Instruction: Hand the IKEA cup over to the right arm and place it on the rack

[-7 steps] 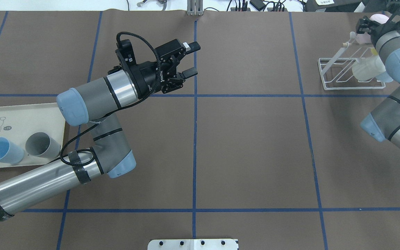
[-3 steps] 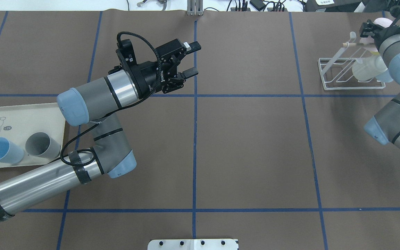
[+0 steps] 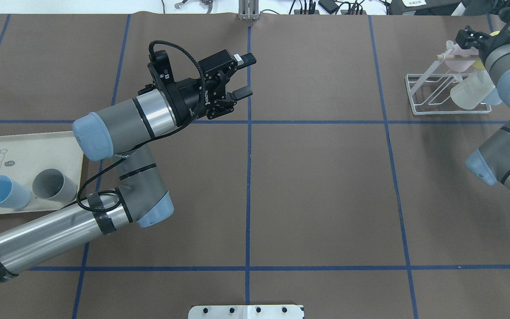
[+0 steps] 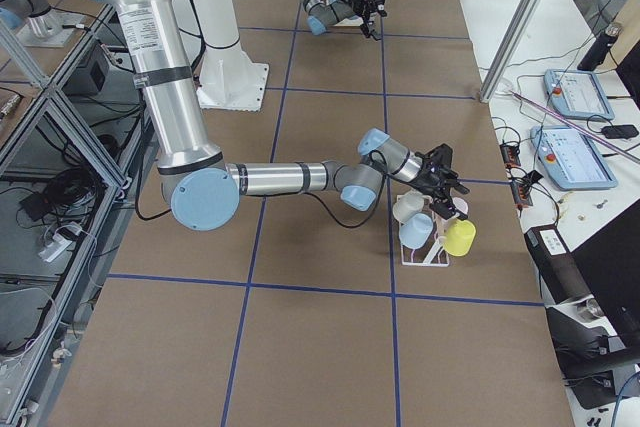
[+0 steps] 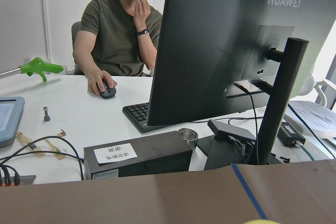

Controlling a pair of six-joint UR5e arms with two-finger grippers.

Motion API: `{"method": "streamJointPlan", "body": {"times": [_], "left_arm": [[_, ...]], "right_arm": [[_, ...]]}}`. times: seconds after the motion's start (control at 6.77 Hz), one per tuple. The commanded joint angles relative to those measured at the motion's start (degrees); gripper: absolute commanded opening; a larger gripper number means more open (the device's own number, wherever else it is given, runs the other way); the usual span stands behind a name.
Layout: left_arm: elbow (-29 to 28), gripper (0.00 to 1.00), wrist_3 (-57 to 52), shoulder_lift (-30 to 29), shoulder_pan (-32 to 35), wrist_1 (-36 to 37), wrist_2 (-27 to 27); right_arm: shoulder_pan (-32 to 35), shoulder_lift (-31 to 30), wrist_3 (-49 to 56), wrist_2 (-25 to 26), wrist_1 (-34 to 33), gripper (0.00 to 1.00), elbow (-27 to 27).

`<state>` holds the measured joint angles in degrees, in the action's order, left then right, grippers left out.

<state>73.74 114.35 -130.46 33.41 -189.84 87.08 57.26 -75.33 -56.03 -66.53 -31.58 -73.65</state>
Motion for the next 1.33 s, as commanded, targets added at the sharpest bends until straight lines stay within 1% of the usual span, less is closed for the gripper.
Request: {"method": "streamJointPlan", "body": {"times": [0.0, 0.15, 0.3, 0.44, 0.59, 0.74, 0.89, 1.03, 1.18], "left_arm": [[0.0, 1.0, -0.1, -0.1, 0.4, 0.8, 0.0], [0.1, 1.0, -0.1, -0.1, 1.3, 1.1, 0.4], [0.4, 1.0, -0.3, -0.1, 4.1, 3.0, 4.7], [2.4, 1.0, -2.5, -0.1, 5.3, 5.4, 7.0], [4.6, 1.0, -4.0, 0.3, 6.0, 8.8, 7.1], [12.2, 1.0, -7.3, 4.9, 7.7, 15.5, 7.9], [26.3, 1.0, -14.4, 11.8, 11.6, 29.4, 14.2], [36.2, 1.0, -22.9, 15.4, 15.5, 43.6, 19.6], [41.1, 1.0, -28.4, 17.2, 16.9, 53.2, 21.0]], "right_arm": [[0.1, -0.1, -0.1, -0.4, 0.0, 1.0, -0.6], [0.6, -0.1, -0.2, -1.4, -0.1, 1.0, -2.7], [2.5, -0.1, 0.1, -5.8, -0.2, 1.0, -4.9], [6.1, -0.1, 0.6, -12.6, -1.3, 1.0, -8.1], [9.3, -0.3, 1.4, -17.7, -3.9, 1.0, -11.2], [9.7, -0.5, 1.5, -19.5, -9.8, 1.0, -17.3], [9.7, -1.2, 1.5, -21.6, -18.5, 1.0, -26.0], [9.6, -1.7, 0.8, -25.2, -25.5, 1.0, -33.2], [9.6, -1.8, 0.5, -27.7, -29.7, 1.0, -38.2]]}}
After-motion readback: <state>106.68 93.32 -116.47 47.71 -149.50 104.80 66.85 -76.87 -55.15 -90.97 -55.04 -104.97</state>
